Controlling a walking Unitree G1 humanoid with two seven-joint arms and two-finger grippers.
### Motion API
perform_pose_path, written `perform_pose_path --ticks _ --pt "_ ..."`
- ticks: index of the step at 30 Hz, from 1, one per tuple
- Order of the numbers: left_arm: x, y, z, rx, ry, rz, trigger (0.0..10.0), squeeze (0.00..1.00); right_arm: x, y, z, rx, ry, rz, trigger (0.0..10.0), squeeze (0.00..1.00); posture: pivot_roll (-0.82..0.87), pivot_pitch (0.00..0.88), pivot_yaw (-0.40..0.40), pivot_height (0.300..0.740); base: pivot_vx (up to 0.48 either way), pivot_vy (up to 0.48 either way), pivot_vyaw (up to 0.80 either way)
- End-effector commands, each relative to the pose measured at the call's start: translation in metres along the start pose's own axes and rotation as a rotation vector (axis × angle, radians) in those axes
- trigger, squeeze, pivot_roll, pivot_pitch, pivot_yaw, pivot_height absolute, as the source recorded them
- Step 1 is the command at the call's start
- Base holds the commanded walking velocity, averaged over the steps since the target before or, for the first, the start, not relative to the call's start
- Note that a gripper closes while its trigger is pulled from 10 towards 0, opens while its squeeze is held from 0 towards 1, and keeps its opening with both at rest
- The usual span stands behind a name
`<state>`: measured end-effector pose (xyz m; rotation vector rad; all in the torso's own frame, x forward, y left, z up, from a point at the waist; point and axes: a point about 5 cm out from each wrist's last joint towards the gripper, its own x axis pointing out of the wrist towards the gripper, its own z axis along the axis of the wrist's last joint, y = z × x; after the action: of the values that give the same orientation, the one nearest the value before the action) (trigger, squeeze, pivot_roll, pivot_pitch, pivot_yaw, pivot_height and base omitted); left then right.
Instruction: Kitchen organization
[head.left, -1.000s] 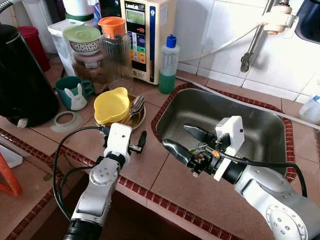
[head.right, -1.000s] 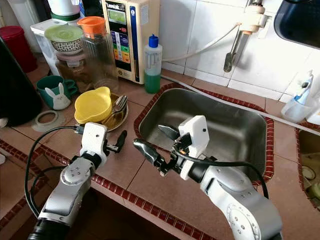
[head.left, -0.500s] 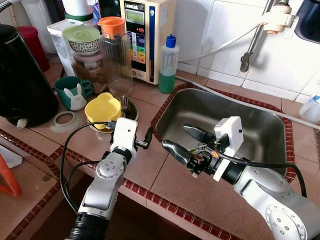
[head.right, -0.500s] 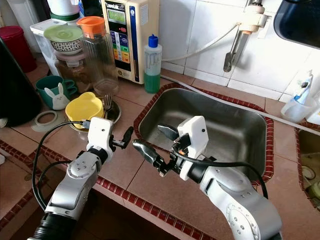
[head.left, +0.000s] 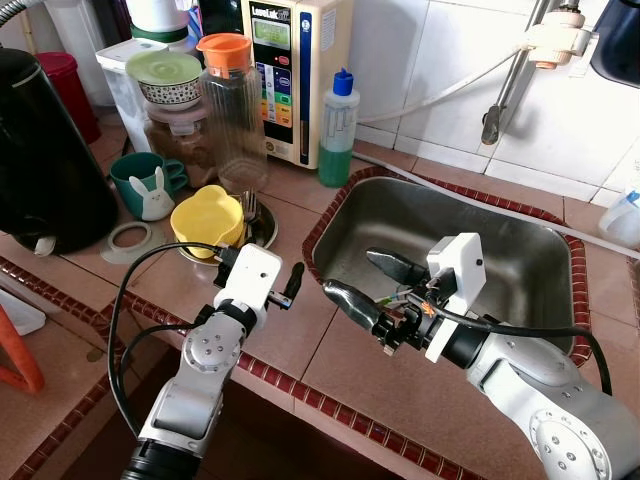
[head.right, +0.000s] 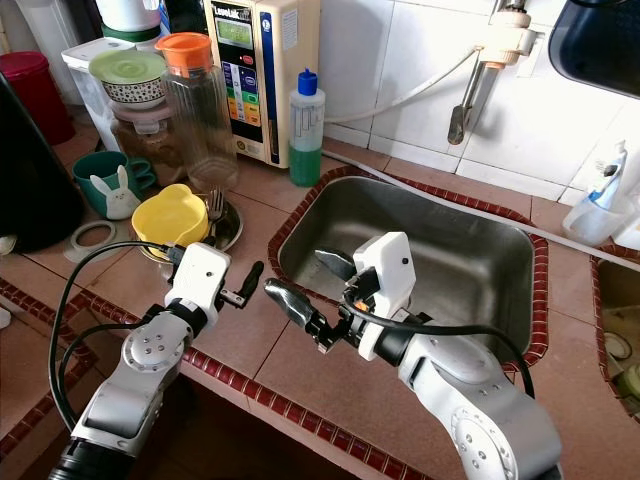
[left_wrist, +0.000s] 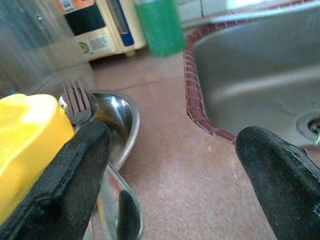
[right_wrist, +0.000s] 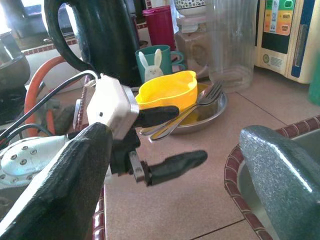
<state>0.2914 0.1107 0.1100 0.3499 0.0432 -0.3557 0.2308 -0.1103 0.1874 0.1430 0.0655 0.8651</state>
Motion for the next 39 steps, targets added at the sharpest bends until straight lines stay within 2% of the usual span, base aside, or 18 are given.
perform_pose_path --ticks 1,2,3,4,7,9,11,13,17,20,24,25,26,39 --pt "-0.002 0.003 0.001 0.08 -0.015 0.001 10.0 0.0 0.001 0.0 0.003 -0.02 -0.009 -0.001 10.0 0.0 0.08 0.026 0.0 0.74 0.0 0.0 0.0" --pt "-0.003 0.003 0.002 0.103 -0.027 -0.005 10.0 0.0 0.002 0.0 0.003 -0.02 -0.009 0.0 10.0 0.0 0.08 0.026 0.0 0.74 0.0 0.0 0.0" --pt "-0.003 0.003 0.001 0.081 -0.024 -0.008 10.0 0.0 0.002 0.0 0.003 -0.02 -0.009 0.0 10.0 0.0 0.08 0.026 0.0 0.74 0.0 0.0 0.0" --pt "-0.003 0.001 -0.001 0.023 -0.017 -0.019 10.0 0.0 0.002 0.0 0.003 -0.02 -0.007 0.0 10.0 0.0 0.09 0.027 -0.001 0.74 0.0 0.0 0.0" --pt "-0.001 -0.004 0.0 0.041 -0.025 -0.039 10.0 0.0 0.003 0.0 0.002 -0.021 -0.005 0.003 10.0 0.0 0.08 0.025 0.002 0.74 0.0 0.0 0.0" --pt "-0.001 -0.008 -0.005 0.136 -0.023 -0.048 10.0 0.0 0.003 0.001 0.003 -0.022 -0.009 0.003 10.0 0.0 0.08 0.026 0.001 0.74 0.0 0.0 0.0" --pt "-0.002 -0.008 -0.01 0.172 -0.005 -0.056 10.0 0.0 0.003 0.001 0.003 -0.025 -0.011 0.0 10.0 0.0 0.08 0.027 0.001 0.74 0.0 0.0 0.0" --pt "-0.002 -0.002 -0.016 0.247 0.009 -0.042 10.0 0.0 0.002 0.0 0.004 -0.028 -0.012 -0.005 10.0 0.0 0.08 0.029 0.0 0.74 0.0 0.0 0.0" --pt "-0.002 0.01 -0.022 0.321 0.028 -0.01 10.0 0.0 0.002 -0.001 0.004 -0.029 -0.013 -0.009 10.0 0.0 0.08 0.03 0.0 0.74 0.0 0.0 0.0" --pt "-0.003 0.011 -0.023 0.372 0.016 -0.016 10.0 0.0 0.002 0.0 0.004 -0.028 -0.015 -0.009 10.0 0.0 0.08 0.032 0.001 0.74 0.0 0.0 0.0" --pt "-0.002 0.012 -0.025 0.389 0.013 -0.009 10.0 0.0 0.003 0.0 0.004 -0.027 -0.017 -0.01 10.0 0.0 0.08 0.032 0.003 0.74 0.0 0.0 0.0" --pt "-0.001 0.012 -0.026 0.382 0.009 -0.01 5.6 0.0 0.002 0.0 0.005 -0.027 -0.019 -0.014 10.0 0.0 0.08 0.033 0.003 0.74 0.0 0.0 0.0" --pt "0.0 0.012 -0.026 0.381 0.005 -0.011 0.0 0.0 0.002 0.0 0.005 -0.027 -0.02 -0.016 10.0 0.0 0.08 0.033 0.003 0.74 0.0 0.0 0.0" --pt "0.005 0.012 -0.025 0.377 -0.016 -0.011 0.0 0.0 0.001 -0.001 0.005 -0.03 -0.022 -0.025 10.0 0.0 0.07 0.035 0.006 0.74 0.0 0.0 0.0"
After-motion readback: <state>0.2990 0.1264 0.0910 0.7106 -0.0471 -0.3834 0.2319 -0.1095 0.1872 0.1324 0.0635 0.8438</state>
